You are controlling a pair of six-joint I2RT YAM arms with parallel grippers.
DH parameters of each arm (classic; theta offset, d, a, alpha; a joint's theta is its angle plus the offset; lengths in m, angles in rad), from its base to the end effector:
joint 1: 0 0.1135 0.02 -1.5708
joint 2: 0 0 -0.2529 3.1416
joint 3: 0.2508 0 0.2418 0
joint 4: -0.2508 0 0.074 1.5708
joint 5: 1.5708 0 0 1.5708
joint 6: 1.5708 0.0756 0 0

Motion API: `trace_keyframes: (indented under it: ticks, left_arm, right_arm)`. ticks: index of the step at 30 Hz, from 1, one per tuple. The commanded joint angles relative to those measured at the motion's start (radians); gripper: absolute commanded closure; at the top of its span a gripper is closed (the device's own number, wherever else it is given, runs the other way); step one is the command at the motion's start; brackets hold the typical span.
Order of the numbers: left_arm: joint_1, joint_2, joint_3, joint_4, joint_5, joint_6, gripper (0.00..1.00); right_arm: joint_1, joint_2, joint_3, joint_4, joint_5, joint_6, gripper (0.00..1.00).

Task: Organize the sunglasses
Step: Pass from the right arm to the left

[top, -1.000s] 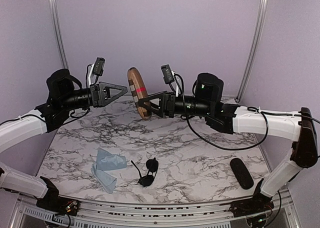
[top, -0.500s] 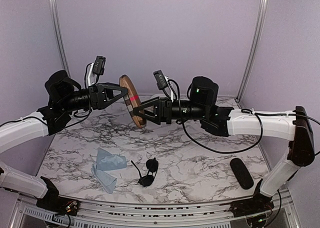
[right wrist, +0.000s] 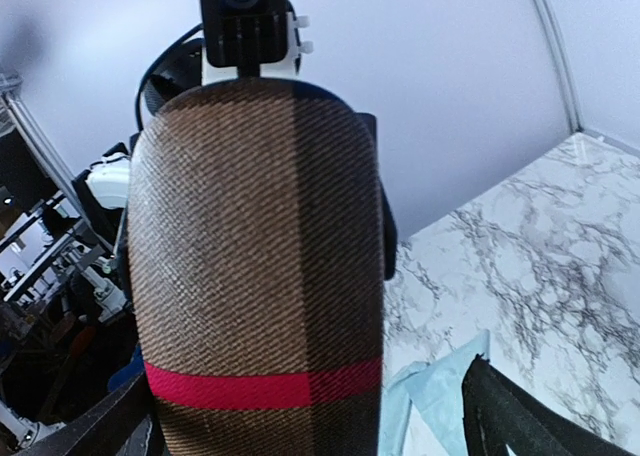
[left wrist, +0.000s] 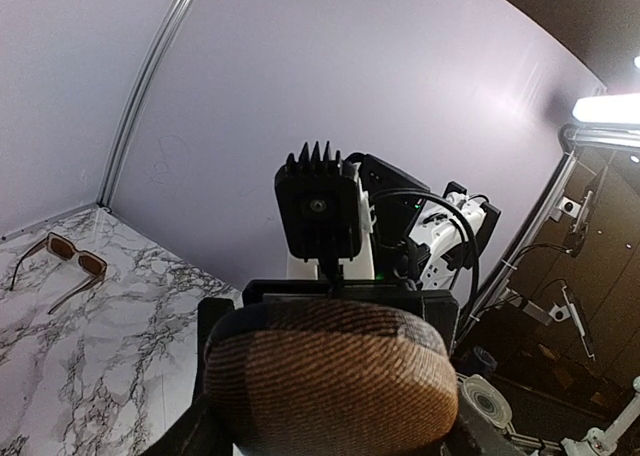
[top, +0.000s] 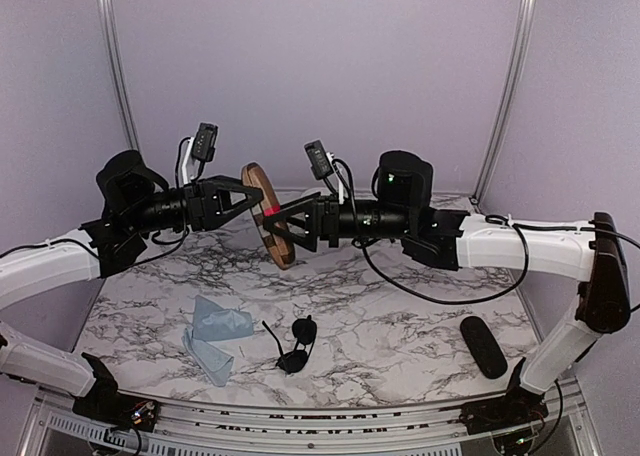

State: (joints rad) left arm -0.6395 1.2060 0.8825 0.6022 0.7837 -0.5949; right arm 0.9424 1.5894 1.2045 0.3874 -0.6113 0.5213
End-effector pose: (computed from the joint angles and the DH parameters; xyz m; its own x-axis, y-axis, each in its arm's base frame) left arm 0.2037 -0.2180 0.3673 -0.3593 -0.2275 -0.9051 0.9248 0.0432 -0.3780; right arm 0.2002 0.3493 0.3344 -0.4967 0.0103 -0.8679 -0.8678 0.0138 0.4968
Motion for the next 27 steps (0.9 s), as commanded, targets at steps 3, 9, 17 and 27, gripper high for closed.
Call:
trace_keyframes:
  ticks: [3, 9, 17, 27]
  left_arm:
    - [-0.003, -0.059, -0.05, 0.033, -0.18, 0.098, 0.61]
    - [-0.005, -0.137, -0.122, 0.029, -0.223, 0.437, 0.6]
    - [-0.013, -0.152, -0.145, 0.018, -0.119, 1.001, 0.69]
    - [-0.022, -0.112, -0.196, 0.001, -0.227, 1.672, 0.77]
  right_arm:
    - [-0.016, -0.136, 0.039, -0.253, 0.207, -0.154, 0.0]
    - [-0.093, -0.187, -0.017, -0.363, 0.21, -0.124, 0.0]
    - [-0.145, -0.144, 0.066, -0.52, 0.281, 0.099, 0.01]
    - [-0.175, -0.02, 0.184, -0.405, 0.025, 0.559, 0.0]
